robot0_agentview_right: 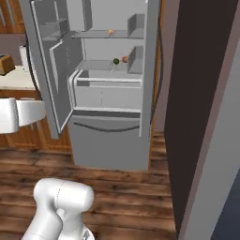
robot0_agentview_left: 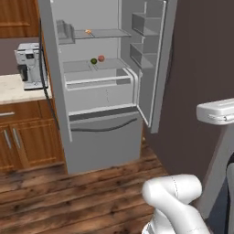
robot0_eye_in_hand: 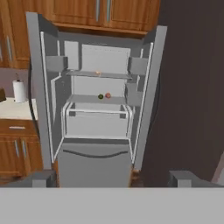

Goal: Transport the chicken drumstick and lime to the fridge. Place the chicken drumstick on the rack containing meat and place the lime on the rack containing the vegetable, ensuring meats and vegetables are on different racks.

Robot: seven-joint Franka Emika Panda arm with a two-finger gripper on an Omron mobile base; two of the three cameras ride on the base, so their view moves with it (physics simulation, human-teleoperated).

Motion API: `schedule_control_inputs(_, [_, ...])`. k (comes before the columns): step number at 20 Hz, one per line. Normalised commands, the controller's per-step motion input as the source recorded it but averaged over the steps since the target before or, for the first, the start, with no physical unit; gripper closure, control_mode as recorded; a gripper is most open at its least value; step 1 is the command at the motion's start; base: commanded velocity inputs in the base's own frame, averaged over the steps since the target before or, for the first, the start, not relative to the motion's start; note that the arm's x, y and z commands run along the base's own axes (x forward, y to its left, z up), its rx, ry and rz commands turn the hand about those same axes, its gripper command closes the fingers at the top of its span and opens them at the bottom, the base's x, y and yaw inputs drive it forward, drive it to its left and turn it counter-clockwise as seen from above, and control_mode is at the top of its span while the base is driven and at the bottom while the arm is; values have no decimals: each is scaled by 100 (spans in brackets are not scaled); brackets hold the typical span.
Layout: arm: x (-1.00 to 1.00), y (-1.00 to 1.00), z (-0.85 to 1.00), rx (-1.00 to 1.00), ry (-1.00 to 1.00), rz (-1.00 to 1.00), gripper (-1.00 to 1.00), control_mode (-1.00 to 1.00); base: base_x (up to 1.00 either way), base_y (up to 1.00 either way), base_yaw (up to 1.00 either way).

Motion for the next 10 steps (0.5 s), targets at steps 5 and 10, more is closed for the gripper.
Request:
schedule_control_inputs(5, [0,0,0,0,0,0,-100,100,-100,0,5])
schedule_control_inputs(10, [0,0,0,0,0,0,-100,100,-100,23,5])
